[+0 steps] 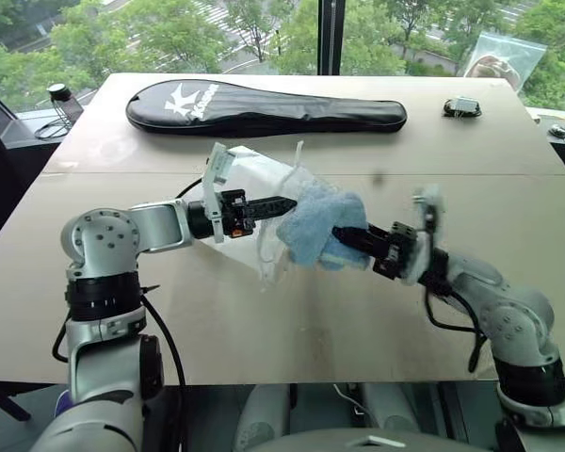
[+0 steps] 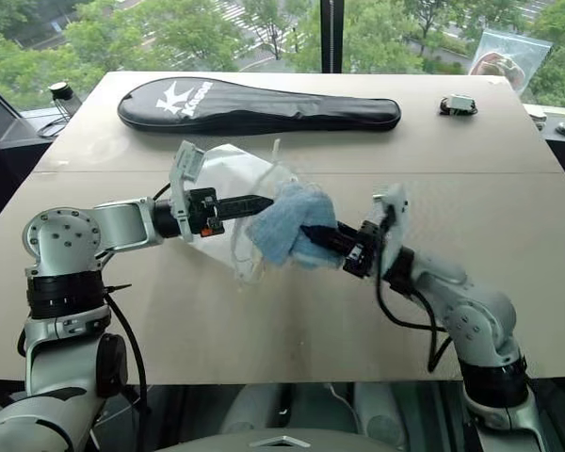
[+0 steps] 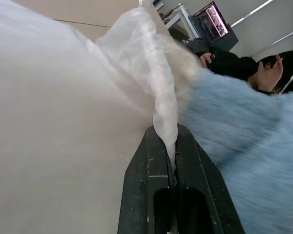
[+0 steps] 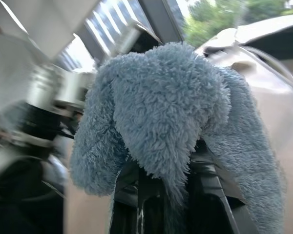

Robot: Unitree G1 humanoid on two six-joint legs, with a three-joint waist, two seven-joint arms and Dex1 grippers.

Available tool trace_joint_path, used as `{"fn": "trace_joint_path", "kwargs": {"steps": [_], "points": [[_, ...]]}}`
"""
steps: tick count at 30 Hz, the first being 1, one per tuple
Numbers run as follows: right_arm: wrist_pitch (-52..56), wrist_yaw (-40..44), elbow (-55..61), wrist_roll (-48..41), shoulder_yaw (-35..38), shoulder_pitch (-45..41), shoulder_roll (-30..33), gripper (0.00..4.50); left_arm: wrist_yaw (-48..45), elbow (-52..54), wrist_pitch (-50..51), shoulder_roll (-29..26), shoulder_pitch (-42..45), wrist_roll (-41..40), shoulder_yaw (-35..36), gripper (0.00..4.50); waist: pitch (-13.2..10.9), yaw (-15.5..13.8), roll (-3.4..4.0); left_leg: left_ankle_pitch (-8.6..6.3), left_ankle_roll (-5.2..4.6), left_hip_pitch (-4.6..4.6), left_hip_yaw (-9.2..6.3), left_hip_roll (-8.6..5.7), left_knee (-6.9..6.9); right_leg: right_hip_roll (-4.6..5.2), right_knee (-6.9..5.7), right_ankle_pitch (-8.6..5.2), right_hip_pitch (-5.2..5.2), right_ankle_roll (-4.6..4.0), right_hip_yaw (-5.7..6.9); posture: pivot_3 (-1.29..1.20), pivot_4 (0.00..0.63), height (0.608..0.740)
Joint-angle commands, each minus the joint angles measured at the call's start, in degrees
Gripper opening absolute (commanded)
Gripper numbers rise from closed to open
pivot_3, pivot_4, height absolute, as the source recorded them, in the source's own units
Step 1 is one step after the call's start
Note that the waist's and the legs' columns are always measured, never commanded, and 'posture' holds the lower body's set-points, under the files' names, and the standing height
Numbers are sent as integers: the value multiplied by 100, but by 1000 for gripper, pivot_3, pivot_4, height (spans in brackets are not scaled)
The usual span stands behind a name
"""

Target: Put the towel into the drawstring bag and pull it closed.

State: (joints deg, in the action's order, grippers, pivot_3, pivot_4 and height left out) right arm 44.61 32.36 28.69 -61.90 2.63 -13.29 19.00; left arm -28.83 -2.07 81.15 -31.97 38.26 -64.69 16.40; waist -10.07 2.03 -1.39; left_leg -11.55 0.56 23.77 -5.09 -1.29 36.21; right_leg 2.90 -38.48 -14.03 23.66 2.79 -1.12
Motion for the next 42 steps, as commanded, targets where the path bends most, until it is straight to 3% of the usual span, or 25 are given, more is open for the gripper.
{"fn": "trace_joint_path", "kwargs": {"steps": [1,7,13,16,23,27,36,42], "points": [[-190,22,44,-659,609,53,-15,31,-229,-187,246,-174,195,-330,333,0,0,10,0,0,0,-1,0,0,1,1,0,0,0,1,-2,0,150,740],[-331,-199,-286,-105,824,184,255,31,-644,-353,653,-564,209,-444,298,0,-1,24,2,0,0,-4,3,0,-1,-7,-3,-1,1,0,1,0,150,740],[-365,-217,459,-1649,1164,513,111,31,-518,-695,1135,-446,600,-1407,32,0,-4,-5,1,0,-1,3,0,-1,1,4,-2,0,0,1,3,0,150,740],[-331,-464,674,-1742,912,583,55,31,-318,-689,1135,-326,533,-1436,-60,0,-4,23,1,-1,-1,-1,-4,3,-1,6,-2,-1,1,1,0,0,150,740],[-1019,-1099,-91,1777,-1058,386,23,31,293,-736,1130,345,597,-1761,94,0,-4,13,1,0,0,-4,2,-1,1,1,-4,-1,2,2,1,0,150,740],[-1400,-853,-618,3011,-1920,328,186,31,618,-750,1103,487,539,-1992,169,0,-4,14,1,0,0,-2,4,-8,1,3,-3,0,2,1,-3,0,150,740],[-1924,-344,-1512,4311,-2259,-579,214,31,1138,-440,909,539,319,-2354,19,0,-3,5,0,0,1,-5,1,-8,3,3,-5,1,1,1,-1,0,150,740],[-2649,228,-1359,4904,-2289,-769,573,31,1362,-259,454,546,513,-2210,18,0,-4,-12,0,1,1,0,-2,-10,3,11,-4,2,2,-1,-2,0,150,740]]}}
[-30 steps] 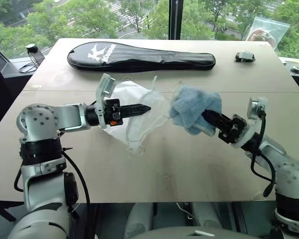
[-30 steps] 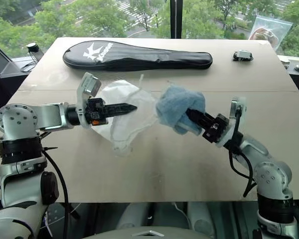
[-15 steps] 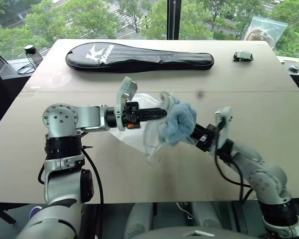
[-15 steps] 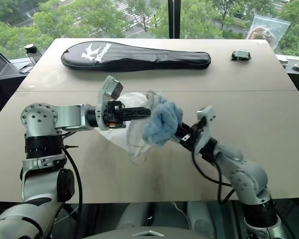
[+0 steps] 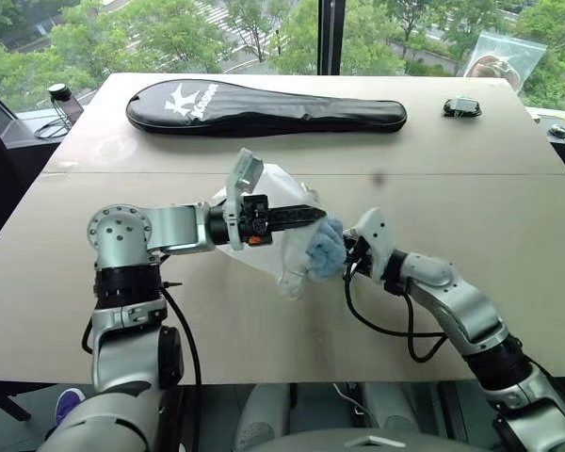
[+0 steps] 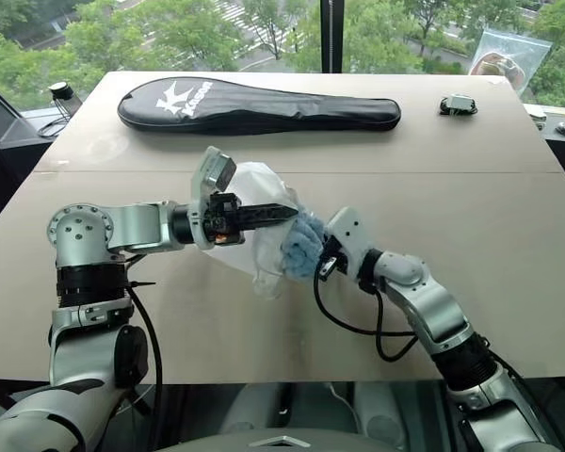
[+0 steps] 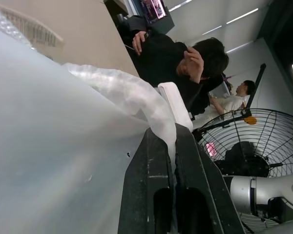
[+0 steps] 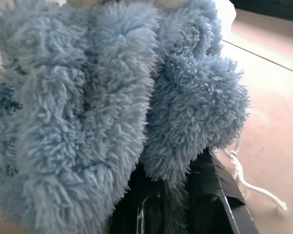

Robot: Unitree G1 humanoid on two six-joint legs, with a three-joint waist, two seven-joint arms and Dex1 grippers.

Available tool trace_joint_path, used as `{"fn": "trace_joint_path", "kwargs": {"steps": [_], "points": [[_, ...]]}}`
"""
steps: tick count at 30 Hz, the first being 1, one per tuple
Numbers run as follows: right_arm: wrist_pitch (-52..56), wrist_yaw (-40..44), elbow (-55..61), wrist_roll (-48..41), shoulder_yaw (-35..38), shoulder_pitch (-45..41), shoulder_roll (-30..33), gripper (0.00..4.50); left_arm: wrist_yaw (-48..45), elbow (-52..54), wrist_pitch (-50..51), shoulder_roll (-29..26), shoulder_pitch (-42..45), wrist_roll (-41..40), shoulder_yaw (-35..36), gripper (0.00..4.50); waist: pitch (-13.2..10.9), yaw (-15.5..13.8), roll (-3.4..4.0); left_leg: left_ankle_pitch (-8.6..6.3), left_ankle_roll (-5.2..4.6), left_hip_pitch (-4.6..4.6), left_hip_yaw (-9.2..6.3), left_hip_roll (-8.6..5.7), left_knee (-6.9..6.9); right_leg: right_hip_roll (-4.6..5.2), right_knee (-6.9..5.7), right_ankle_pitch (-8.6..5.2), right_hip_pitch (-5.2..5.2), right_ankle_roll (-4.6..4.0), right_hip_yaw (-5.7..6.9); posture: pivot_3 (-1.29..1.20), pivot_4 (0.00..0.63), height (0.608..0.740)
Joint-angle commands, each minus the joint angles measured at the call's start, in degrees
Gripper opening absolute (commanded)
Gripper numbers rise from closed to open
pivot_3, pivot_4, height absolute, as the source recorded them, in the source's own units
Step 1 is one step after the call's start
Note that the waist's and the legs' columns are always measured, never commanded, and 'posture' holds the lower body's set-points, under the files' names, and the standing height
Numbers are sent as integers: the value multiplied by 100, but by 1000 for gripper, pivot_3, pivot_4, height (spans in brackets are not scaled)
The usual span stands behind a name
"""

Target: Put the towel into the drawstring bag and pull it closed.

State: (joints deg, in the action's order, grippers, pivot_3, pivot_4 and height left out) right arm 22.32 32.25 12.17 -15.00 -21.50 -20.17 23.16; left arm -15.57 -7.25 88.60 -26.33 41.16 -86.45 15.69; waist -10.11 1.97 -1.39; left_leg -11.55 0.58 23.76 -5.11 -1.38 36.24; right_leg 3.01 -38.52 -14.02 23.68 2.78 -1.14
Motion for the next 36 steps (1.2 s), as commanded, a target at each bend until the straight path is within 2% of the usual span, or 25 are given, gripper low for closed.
{"fn": "trace_joint_path", "kwargs": {"steps": [1,7,10,16,18,21,25,32,36], "points": [[-463,305,392,175,216,-56,194,31,90,227,-361,-23,263,-23,95,0,0,-9,0,0,0,1,1,-2,1,1,1,0,0,0,1,0,150,740],[-558,717,687,694,-245,-255,348,31,127,537,-453,-7,200,214,-220,0,0,22,0,0,0,-1,1,-2,-1,-3,1,0,0,0,1,0,150,740],[-892,888,211,1273,-655,-628,261,31,161,676,-509,75,111,227,-344,0,0,37,0,0,1,-5,2,-2,-1,-5,0,0,0,0,-2,0,150,740],[-1446,1121,-540,1530,-696,-1110,-37,31,93,749,-569,138,94,486,-508,0,0,1,0,1,2,-2,1,-3,2,-4,0,0,-1,0,4,0,150,740],[-1186,1013,-699,1063,-375,-1024,-470,31,39,821,-483,106,33,424,-537,0,0,4,-1,1,2,-1,0,-3,2,-3,1,0,-1,-1,3,0,150,740],[-82,700,-998,-356,647,-726,-1430,31,-37,1083,-220,-76,-278,90,-569,0,0,39,0,12,21,-2,-5,5,-1,-3,-1,1,1,-2,-2,0,150,740],[816,530,-1062,-1314,1332,-532,-2042,31,-18,1372,-194,-232,-679,33,-667,0,0,14,1,2,4,-6,-19,5,-5,1,-3,2,2,-3,-13,0,150,740],[1336,-176,-1432,-2222,2334,-642,-2861,31,53,1520,-302,-235,-987,-35,-799,0,-1,7,2,0,1,-7,-18,2,-4,-4,-5,1,0,-4,0,0,150,740],[1354,-573,-1841,-2084,2566,-864,-2930,31,-38,1766,-420,-301,-961,80,-913,0,-3,19,5,0,0,-6,-10,-1,-3,-1,-6,2,1,-3,-11,0,150,740]]}}
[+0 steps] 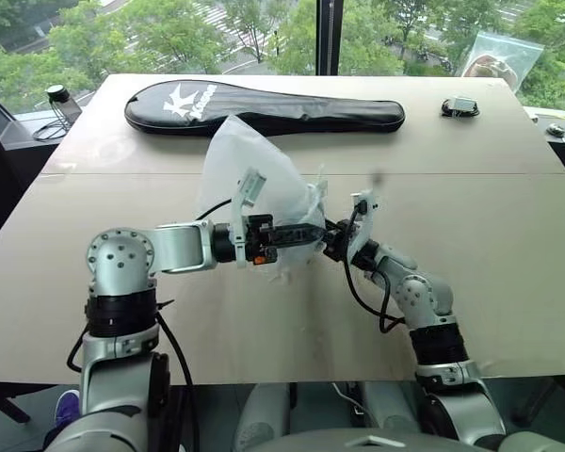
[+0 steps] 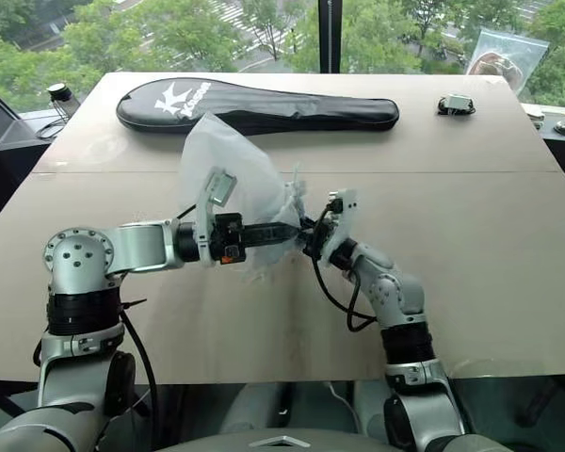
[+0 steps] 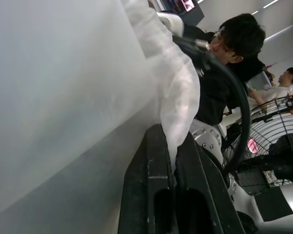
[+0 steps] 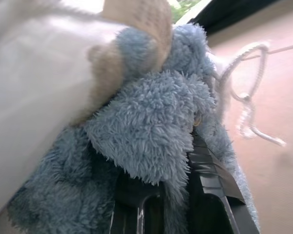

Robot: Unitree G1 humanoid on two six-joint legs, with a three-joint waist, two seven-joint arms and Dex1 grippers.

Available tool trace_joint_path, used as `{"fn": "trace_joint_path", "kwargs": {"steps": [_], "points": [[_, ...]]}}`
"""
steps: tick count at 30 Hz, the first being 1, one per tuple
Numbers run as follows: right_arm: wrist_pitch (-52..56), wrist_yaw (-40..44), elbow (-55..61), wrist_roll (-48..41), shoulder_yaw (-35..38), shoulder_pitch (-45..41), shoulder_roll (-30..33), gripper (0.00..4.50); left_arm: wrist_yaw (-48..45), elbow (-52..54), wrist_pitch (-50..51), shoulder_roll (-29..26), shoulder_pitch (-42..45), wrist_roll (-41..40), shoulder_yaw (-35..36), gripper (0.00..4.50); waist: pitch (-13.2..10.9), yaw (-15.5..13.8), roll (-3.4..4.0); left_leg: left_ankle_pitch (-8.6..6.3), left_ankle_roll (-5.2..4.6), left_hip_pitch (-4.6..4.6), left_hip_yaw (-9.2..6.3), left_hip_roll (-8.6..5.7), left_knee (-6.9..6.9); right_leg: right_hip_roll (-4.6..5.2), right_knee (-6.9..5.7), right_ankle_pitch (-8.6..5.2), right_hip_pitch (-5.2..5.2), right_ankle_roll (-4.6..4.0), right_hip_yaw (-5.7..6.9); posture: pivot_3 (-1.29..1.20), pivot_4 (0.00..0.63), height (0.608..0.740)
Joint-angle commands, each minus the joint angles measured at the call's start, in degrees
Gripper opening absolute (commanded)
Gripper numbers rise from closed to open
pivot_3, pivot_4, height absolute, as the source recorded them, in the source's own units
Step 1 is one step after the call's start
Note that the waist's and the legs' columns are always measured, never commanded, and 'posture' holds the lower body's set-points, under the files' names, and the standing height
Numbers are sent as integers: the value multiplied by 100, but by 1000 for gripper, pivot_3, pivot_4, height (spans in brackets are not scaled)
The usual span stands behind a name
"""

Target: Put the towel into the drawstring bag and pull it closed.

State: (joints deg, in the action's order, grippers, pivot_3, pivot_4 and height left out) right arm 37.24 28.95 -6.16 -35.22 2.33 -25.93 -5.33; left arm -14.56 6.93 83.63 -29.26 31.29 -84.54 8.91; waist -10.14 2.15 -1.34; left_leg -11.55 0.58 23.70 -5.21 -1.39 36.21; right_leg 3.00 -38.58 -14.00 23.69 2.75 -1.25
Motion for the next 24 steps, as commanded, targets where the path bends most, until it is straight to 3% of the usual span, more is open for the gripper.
{"fn": "trace_joint_path", "kwargs": {"steps": [1,5,10,16,24], "points": [[-209,-395,-68,51,203,-339,-90,31,-239,474,44,-88,67,26,-323,0,0,2,-1,0,0,2,4,-1,1,-1,1,0,0,0,2,0,150,740],[-739,-299,62,971,-518,-400,277,31,-491,654,-144,-234,398,277,-434,0,-2,12,2,0,0,1,13,-4,-2,-9,0,-1,1,-1,9,0,150,740],[-351,605,737,506,-975,-228,492,31,-849,718,-700,-260,703,1025,-613,0,-2,38,3,0,0,1,19,-5,-1,-9,3,-1,0,0,6,0,150,740],[-1138,830,882,1176,-1348,-237,786,31,-997,323,-1100,-209,797,1546,-474,0,-4,39,6,0,0,-1,23,-2,-1,-14,5,-1,1,1,0,0,150,740],[-2586,847,642,2737,-2189,-577,1348,31,-583,-162,-499,185,986,1173,-273,0,-4,25,5,0,1,4,18,-4,1,-11,6,-1,1,3,6,0,150,740]]}}
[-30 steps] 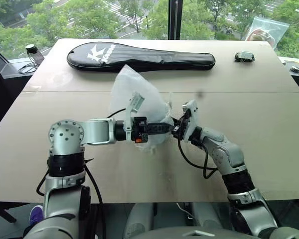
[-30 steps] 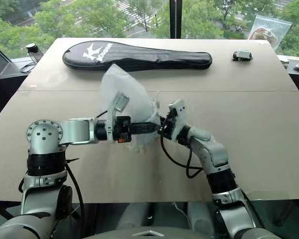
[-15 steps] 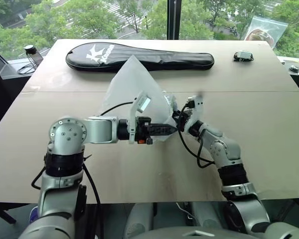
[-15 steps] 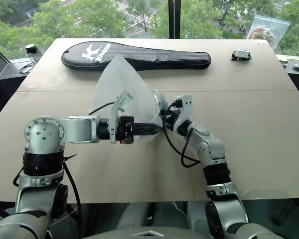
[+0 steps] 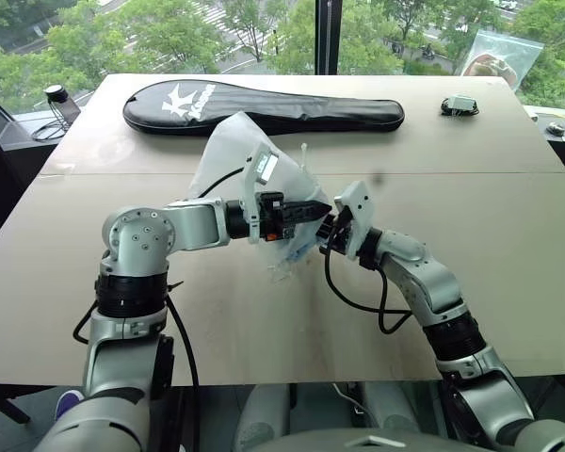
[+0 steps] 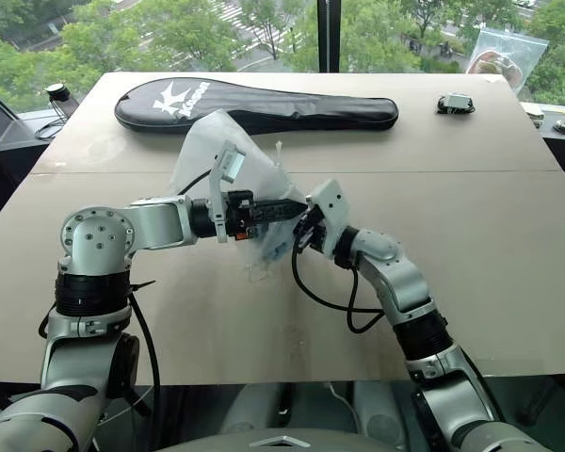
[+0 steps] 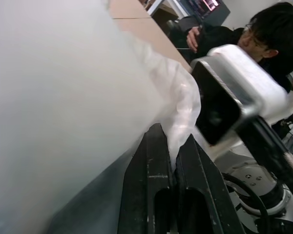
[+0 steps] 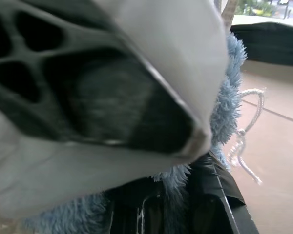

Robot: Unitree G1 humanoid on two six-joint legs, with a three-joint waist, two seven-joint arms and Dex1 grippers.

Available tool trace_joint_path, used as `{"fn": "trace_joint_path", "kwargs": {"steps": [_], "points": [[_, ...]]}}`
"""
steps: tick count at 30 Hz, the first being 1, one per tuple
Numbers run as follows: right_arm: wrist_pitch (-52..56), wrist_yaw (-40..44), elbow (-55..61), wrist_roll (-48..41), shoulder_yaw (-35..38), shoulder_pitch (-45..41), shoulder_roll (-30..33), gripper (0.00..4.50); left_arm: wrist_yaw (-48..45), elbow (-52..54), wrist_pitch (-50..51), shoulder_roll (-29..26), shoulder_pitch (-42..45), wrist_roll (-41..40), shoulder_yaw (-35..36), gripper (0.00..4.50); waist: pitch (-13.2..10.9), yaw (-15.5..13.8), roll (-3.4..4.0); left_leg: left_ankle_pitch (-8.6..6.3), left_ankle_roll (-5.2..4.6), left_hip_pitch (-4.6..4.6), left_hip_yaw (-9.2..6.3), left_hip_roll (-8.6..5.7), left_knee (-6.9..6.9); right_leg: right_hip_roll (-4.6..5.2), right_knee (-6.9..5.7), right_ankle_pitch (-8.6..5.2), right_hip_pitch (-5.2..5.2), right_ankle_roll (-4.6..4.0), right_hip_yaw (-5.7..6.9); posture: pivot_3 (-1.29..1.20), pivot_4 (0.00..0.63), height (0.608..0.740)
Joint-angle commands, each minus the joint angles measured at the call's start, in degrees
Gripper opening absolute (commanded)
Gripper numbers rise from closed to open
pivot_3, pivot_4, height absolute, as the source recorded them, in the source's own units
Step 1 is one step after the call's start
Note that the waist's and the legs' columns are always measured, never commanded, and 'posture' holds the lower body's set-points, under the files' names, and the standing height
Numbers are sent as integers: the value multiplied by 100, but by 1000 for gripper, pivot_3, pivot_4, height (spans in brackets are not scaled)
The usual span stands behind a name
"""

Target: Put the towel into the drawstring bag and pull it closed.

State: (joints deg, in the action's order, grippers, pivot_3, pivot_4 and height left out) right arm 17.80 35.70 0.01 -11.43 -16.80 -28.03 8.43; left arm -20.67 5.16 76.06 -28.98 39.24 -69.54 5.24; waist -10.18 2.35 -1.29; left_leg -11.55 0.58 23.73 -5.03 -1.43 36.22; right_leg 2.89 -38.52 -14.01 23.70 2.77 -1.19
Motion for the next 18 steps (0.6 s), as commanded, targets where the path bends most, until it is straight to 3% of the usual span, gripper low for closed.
{"fn": "trace_joint_path", "kwargs": {"steps": [1,4,9,15,18], "points": [[-585,275,-64,88,-189,-428,-229,31,-26,37,407,190,231,-429,44,0,-1,6,-1,0,0,-1,1,0,0,0,0,0,0,0,-1,0,150,740],[-92,415,-397,-956,435,-581,-888,31,-314,275,784,101,203,-520,-187,0,-1,28,-2,0,1,-3,-3,6,-1,-5,-2,1,0,-1,1,0,150,740],[149,413,-1333,-1838,1454,-1057,-1453,31,-620,663,1020,-107,-228,-481,-404,0,-2,-4,2,0,1,-6,-8,12,-2,-5,-1,1,-2,-3,-6,0,150,740],[965,397,-1774,-2843,2108,-1319,-2015,31,-620,851,826,174,-444,-472,-372,0,-7,-8,5,0,0,-2,-11,9,-3,5,-2,1,-1,-3,2,0,150,740],[1117,414,-1816,-2932,2122,-1248,-2011,31,-603,832,819,143,-402,-542,-183,0,-6,-3,4,0,0,-1,-10,10,-4,4,-3,1,-1,-4,4,0,150,740]]}}
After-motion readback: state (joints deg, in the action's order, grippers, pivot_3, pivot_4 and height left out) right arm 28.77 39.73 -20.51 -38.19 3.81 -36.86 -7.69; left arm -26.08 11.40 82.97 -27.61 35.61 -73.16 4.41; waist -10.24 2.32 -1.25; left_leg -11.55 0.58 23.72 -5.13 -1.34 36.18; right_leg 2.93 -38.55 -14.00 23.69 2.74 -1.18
